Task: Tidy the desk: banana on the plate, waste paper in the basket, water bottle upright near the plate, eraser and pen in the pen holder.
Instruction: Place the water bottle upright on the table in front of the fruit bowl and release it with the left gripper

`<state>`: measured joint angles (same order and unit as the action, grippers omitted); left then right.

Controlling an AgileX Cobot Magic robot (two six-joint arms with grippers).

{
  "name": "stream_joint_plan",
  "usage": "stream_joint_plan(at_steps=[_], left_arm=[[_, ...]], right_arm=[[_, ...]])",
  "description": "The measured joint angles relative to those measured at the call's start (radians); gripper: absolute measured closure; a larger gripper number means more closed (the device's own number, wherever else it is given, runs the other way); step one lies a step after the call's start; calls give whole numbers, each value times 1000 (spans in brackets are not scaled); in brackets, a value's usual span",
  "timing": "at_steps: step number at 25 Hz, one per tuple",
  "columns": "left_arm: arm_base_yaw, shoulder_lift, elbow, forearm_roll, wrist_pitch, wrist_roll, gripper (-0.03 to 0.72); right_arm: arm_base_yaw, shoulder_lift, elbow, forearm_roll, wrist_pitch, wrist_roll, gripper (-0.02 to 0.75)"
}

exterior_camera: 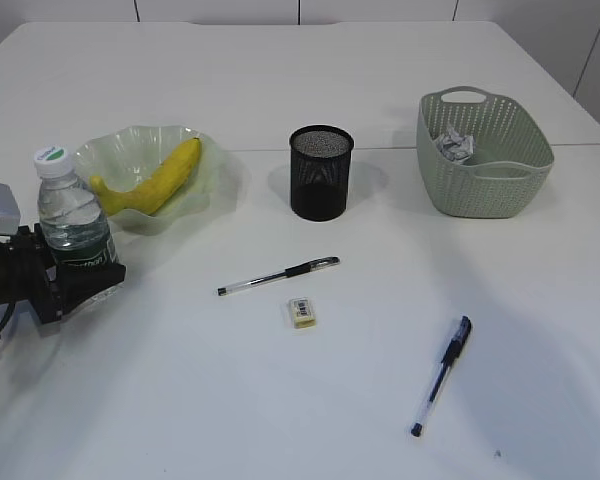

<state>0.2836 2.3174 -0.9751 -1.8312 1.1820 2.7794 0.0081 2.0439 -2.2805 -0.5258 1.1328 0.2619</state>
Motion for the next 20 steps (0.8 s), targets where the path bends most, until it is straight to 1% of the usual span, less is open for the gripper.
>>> stream_joint_plan(at_steps=[5, 20], left_arm=[[0, -8, 0, 4, -10, -12, 167], [0, -38, 4, 21, -39, -83, 167]], right_arm=[[0, 0, 0, -21, 0, 0, 151], [0, 0, 0, -25, 0, 3, 151]])
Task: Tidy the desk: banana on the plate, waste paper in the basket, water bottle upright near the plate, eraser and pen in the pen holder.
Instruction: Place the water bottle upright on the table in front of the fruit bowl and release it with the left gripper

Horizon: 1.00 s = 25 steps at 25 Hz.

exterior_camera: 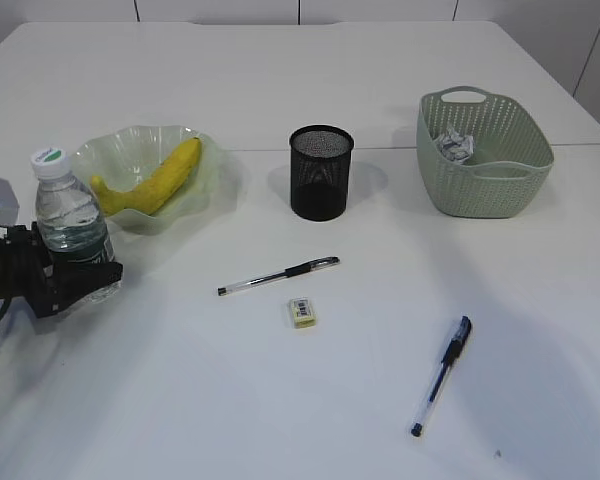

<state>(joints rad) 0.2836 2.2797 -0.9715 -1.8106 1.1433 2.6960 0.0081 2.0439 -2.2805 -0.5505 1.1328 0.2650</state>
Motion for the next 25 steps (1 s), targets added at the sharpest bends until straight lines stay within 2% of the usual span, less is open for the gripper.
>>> stream_joint_plan(at_steps=[25], left_arm=[[-11, -8, 2, 0, -2, -57, 162]], right_arm=[[0, 0, 0, -4, 0, 2, 152]])
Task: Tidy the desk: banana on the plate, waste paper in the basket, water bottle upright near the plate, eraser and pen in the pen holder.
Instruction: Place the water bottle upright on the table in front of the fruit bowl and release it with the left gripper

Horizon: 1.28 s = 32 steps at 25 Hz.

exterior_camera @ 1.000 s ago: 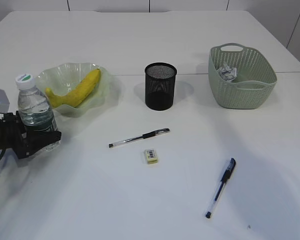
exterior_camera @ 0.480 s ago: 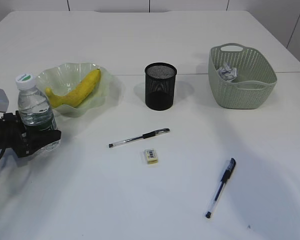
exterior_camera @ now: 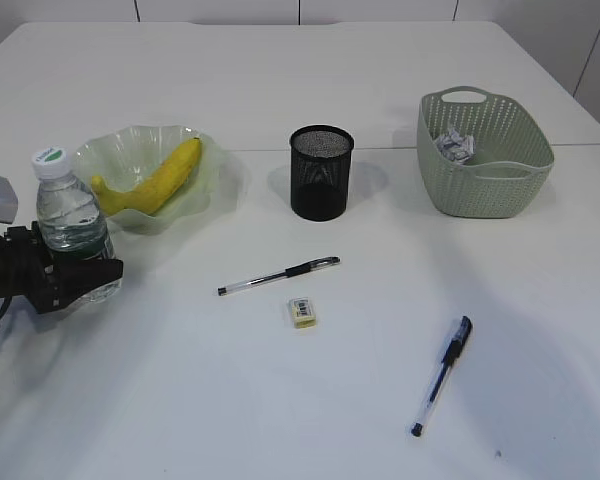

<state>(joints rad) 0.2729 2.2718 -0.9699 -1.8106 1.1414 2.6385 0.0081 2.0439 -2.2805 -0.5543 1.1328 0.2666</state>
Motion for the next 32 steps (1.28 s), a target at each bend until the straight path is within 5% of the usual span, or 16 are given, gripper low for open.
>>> stream_joint_plan(at_steps=[32], left_arm=[[-25, -107, 2, 11, -5, -95, 94]], right_arm=[[0, 0, 0, -4, 0, 4, 132]])
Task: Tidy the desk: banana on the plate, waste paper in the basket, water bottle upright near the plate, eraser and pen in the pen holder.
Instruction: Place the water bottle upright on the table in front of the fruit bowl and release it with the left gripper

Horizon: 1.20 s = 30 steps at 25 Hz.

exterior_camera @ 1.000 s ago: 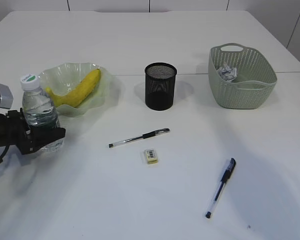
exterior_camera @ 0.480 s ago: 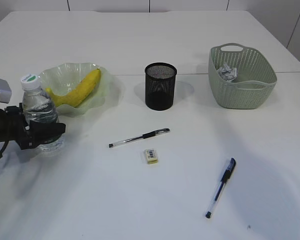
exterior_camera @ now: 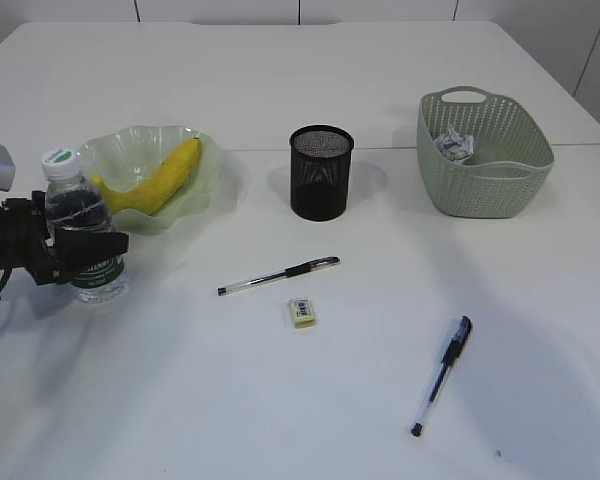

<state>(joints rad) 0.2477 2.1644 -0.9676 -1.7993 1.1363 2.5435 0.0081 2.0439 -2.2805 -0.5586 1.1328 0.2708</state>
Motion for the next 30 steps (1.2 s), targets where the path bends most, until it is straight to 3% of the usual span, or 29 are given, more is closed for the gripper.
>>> stream_joint_plan(at_steps=[30], left_arm=[[0, -58, 0, 5, 0, -34, 91]], right_arm=[[0, 0, 0, -3, 0, 2, 150]])
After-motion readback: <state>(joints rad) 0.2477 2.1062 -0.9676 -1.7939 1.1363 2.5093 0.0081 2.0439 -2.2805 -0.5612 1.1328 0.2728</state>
